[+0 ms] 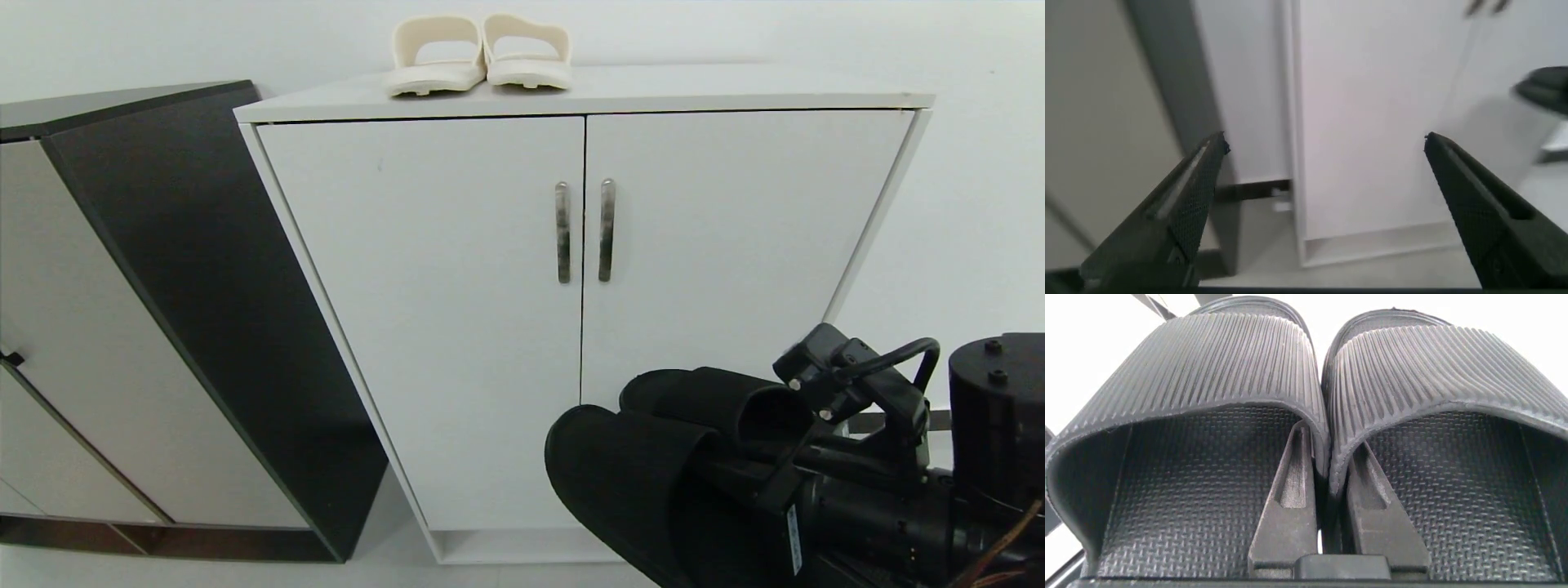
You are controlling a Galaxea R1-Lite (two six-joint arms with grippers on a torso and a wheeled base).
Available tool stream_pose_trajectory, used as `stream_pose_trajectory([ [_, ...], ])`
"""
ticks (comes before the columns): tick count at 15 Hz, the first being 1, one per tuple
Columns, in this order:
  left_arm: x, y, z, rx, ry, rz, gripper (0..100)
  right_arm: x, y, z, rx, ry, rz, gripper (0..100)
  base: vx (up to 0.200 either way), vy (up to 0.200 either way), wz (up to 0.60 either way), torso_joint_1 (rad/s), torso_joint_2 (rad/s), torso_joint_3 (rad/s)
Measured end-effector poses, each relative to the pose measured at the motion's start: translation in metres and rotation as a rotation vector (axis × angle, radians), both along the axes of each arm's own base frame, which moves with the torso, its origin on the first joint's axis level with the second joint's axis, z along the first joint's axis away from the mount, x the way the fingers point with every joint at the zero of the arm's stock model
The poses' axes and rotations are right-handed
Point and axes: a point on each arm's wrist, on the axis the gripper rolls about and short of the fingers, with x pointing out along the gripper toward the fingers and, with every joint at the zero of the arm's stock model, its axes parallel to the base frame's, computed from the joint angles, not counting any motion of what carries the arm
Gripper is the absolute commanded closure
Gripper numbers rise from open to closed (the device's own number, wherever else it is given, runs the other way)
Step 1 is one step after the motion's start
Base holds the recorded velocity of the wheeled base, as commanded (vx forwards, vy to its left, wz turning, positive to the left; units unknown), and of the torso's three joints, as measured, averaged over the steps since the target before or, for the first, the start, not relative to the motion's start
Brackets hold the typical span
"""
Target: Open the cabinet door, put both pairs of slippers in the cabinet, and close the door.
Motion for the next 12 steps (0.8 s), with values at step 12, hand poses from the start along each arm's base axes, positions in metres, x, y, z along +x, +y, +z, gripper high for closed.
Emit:
stream_pose_trajectory([
  [12,0.169,-0.129,0.073,-0.085,0.071,-0.747,0,0.0,-0.001,-0.008,-0.024,0.021,-0.003,100,0.0,0.0,0.0,0.0,0.0,0.0],
])
